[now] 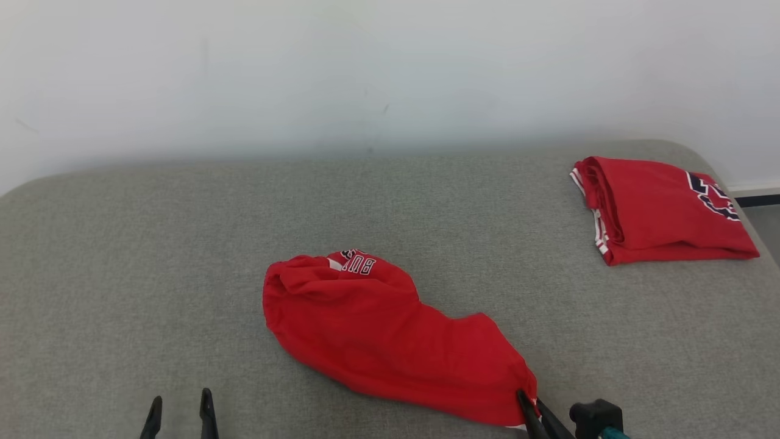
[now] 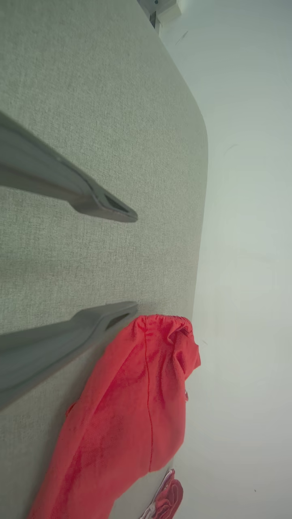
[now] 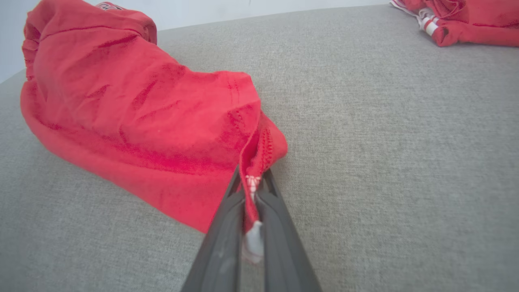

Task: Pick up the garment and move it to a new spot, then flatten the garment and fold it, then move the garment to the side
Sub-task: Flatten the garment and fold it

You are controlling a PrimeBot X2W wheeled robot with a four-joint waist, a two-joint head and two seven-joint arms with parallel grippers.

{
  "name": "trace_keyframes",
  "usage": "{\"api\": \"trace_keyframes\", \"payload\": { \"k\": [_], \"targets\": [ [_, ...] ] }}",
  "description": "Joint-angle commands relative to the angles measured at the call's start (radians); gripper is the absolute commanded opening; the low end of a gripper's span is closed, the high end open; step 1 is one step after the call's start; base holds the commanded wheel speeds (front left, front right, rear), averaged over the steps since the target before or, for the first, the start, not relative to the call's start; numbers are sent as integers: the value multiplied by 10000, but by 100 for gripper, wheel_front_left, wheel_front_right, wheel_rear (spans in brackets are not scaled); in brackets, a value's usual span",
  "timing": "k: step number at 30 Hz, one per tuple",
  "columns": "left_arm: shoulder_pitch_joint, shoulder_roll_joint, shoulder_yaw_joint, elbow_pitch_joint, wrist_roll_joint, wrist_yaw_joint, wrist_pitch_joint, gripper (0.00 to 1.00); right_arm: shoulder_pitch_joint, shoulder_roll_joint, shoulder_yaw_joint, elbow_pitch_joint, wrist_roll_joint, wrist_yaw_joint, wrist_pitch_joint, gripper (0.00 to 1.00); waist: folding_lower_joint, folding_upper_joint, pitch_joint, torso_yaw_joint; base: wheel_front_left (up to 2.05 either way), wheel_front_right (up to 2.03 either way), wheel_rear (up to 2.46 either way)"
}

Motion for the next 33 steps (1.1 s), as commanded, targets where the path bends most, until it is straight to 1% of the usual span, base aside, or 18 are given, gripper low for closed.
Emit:
{"api": "trace_keyframes", "payload": {
  "k": [1,4,8,11,14,15,16,17,20,24,27,30,33],
  "targets": [
    [77,-20,-76,53,-77,-3,-32,100,316,-167,130,-300,132,-28,2,0,1,0,-87,-146,0,0,0],
    [17,-17,-209,148,-139,-6,-33,100,844,-520,476,-967,398,-28,3,0,1,0,-113,-314,0,0,0],
    [-67,-17,-384,263,-207,45,-33,100,1470,-1086,287,-1482,721,-30,3,0,1,0,-112,-505,0,0,0],
    [-81,-16,-400,323,-277,62,-31,100,1711,-1440,120,-1426,643,-28,31,0,1,0,-83,-656,0,0,0],
    [-83,-15,-445,380,-257,63,-33,100,1687,-1511,-32,-1363,691,-28,29,0,1,0,-68,-730,0,0,0],
    [-90,-15,-455,391,-264,65,-33,100,1667,-1559,-98,-1313,663,-28,28,9,1,0,-66,-731,0,0,0],
    [-101,-16,-461,402,-276,70,-33,100,1621,-1572,-200,-1328,614,-30,23,42,1,0,-65,-726,0,0,0],
    [-109,-15,-458,411,-295,80,-33,100,1580,-1539,-269,-1371,593,-28,19,100,1,0,-65,-713,0,0,0],
    [-128,-16,-432,430,-256,86,-33,100,1525,-1482,-424,-1646,487,-28,8,100,1,0,-76,-661,0,0,0],
    [-79,-18,-330,389,-255,134,-33,100,1606,-1433,-1016,-2848,160,-28,6,100,1,0,-109,-552,0,0,0],
    [-43,-15,-295,378,-190,114,-33,100,1688,-1342,-1233,-3543,-89,-28,5,100,1,0,-126,-441,0,0,0],
    [-35,-18,-279,303,-143,160,-33,100,1439,-1294,-1053,-3631,-186,-28,4,100,1,0,-121,-349,0,0,0],
    [-52,-17,-276,267,-106,152,-33,100,837,-1224,-471,-3328,-205,-28,2,100,1,0,-90,-254,0,0,0]
  ]
}}
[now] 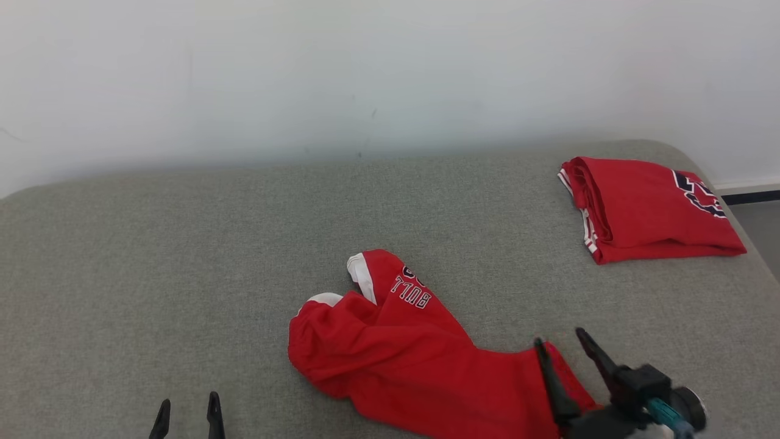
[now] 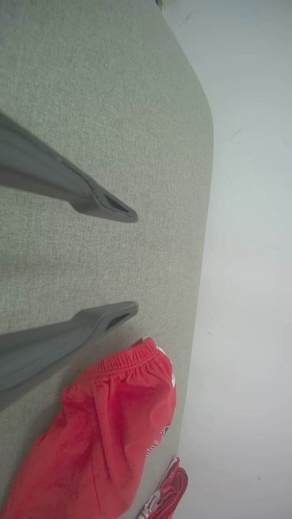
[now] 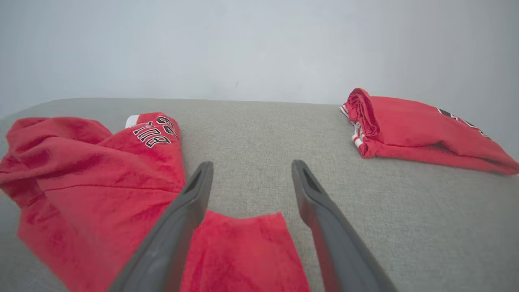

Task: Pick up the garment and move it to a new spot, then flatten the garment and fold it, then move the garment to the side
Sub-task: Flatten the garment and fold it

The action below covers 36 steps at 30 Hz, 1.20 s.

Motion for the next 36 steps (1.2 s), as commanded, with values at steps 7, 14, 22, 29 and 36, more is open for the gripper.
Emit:
{"api": "trace_keyframes", "payload": {
  "k": [7,14,22,29,36],
  "targets": [
    [-147,-9,-79,-88,129,28,-33,100,-3041,527,2079,2137,312,-28,395,100,1,0,265,414,0,0,0],
    [-536,-9,-455,-28,-55,60,-33,100,-5742,933,3192,4860,987,-30,1134,100,1,0,778,1098,0,0,0],
    [-1042,-10,-975,51,-282,193,-33,100,-7456,1186,4222,7147,1989,-28,2594,100,1,0,1318,1821,0,0,0],
    [-1173,-10,-1122,54,-441,297,-33,100,-7855,1180,5043,7620,2917,-28,3479,0,1,0,1424,1974,0,0,0],
    [-1271,-8,-1191,31,-581,341,-31,100,-8534,694,5226,7560,3490,-28,2607,0,1,0,1553,1862,0,0,0]
  ]
}}
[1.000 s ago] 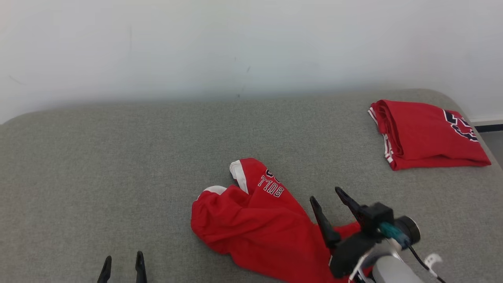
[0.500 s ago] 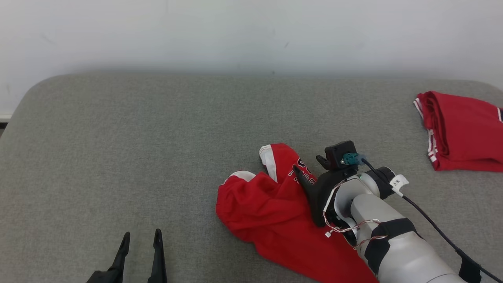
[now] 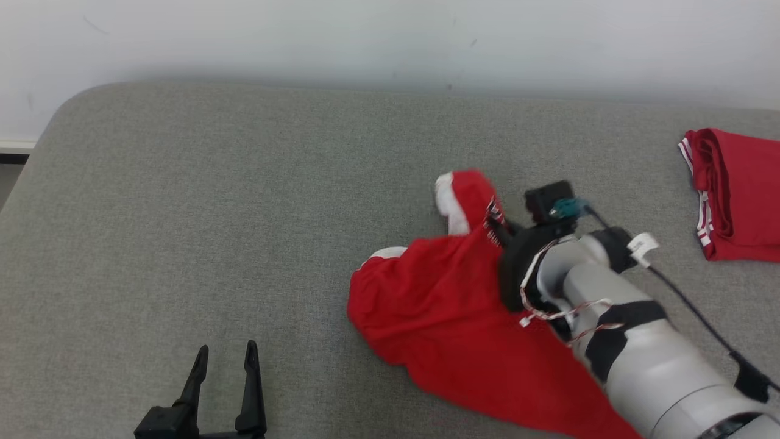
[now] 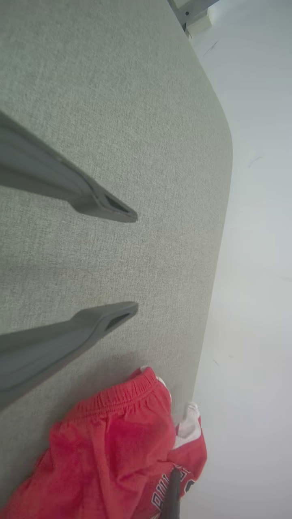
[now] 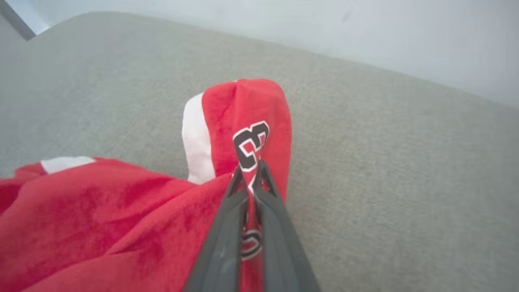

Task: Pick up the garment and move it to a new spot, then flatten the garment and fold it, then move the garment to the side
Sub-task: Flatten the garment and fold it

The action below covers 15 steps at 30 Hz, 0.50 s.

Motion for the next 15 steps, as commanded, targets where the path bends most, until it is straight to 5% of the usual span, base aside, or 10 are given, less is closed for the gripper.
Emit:
{"api": "trace_keyframes", "payload": {
  "k": [1,7,15],
  "targets": [
    [-85,-8,-13,6,-115,22,-33,100,-359,-215,-93,59,61,-28,-338,0,-2,-1,37,-35,0,0,0],
    [-188,-8,-128,-34,-218,74,-33,100,-1397,-898,-875,896,11,-28,-2136,0,-2,-1,125,-35,0,0,0],
    [-261,-8,-356,61,-266,44,-33,100,-1783,-1761,-1962,1364,-969,-30,-2637,0,-2,-1,195,235,0,0,0]
  ]
}}
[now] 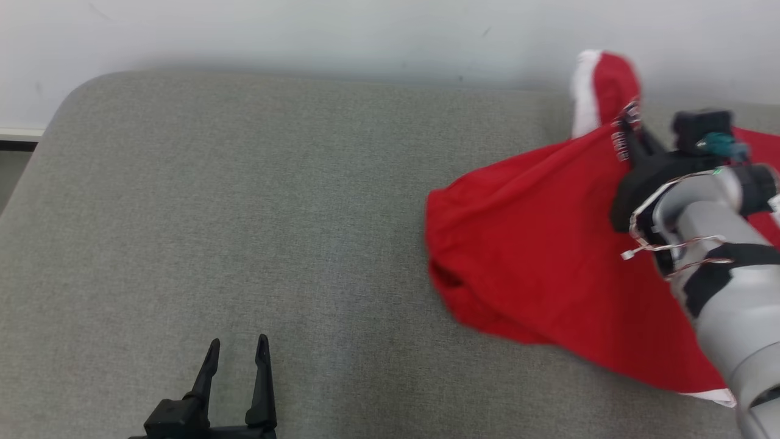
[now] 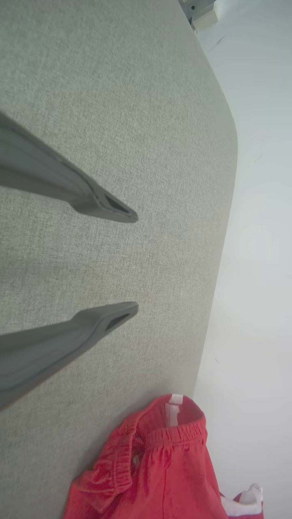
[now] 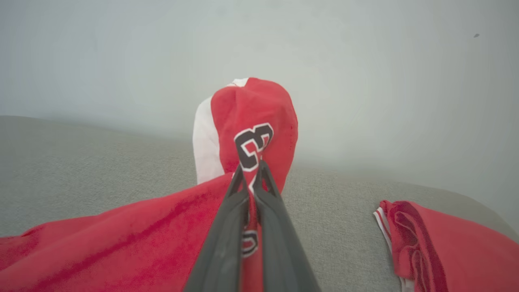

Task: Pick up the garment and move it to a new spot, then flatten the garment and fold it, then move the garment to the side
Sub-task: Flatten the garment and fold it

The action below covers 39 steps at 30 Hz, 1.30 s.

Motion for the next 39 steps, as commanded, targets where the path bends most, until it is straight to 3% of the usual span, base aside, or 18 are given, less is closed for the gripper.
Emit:
{"api": "trace_keyframes", "payload": {
  "k": [1,4,5,6,11,15,20,39],
  "targets": [
    [-94,-10,-34,36,2,-40,-33,100,-67,-100,-245,26,-224,-30,-82,0,-1,-1,12,99,0,0,0],
    [-172,-9,-66,63,76,-57,-33,100,38,-77,-896,21,-798,-30,-87,0,-1,-1,12,191,0,0,0],
    [-179,-9,-57,67,94,-63,-33,100,89,-68,-1082,24,-1003,-30,-90,43,-1,-1,7,206,0,0,0],
    [-170,-10,-47,73,114,-67,-31,100,150,-44,-1294,27,-1198,-32,-90,100,-1,-1,-10,211,0,0,0],
    [88,-9,-48,134,186,-64,-33,100,435,-32,-2285,-679,-2281,-30,-86,100,-1,-1,-268,62,0,0,0],
    [328,-10,46,172,233,-120,-33,100,1311,175,-3523,-2199,-3213,-30,-68,100,-1,-1,-635,-196,0,0,0],
    [630,-9,130,173,323,-166,-33,100,2702,701,-4363,-3944,-3969,-32,-69,100,-1,-1,-1023,-583,0,0,0],
    [1093,-10,501,-58,682,-270,-31,100,7979,1604,-5320,-8385,-3484,-30,-70,100,-1,-1,-1280,-1822,0,0,0]
  ]
}}
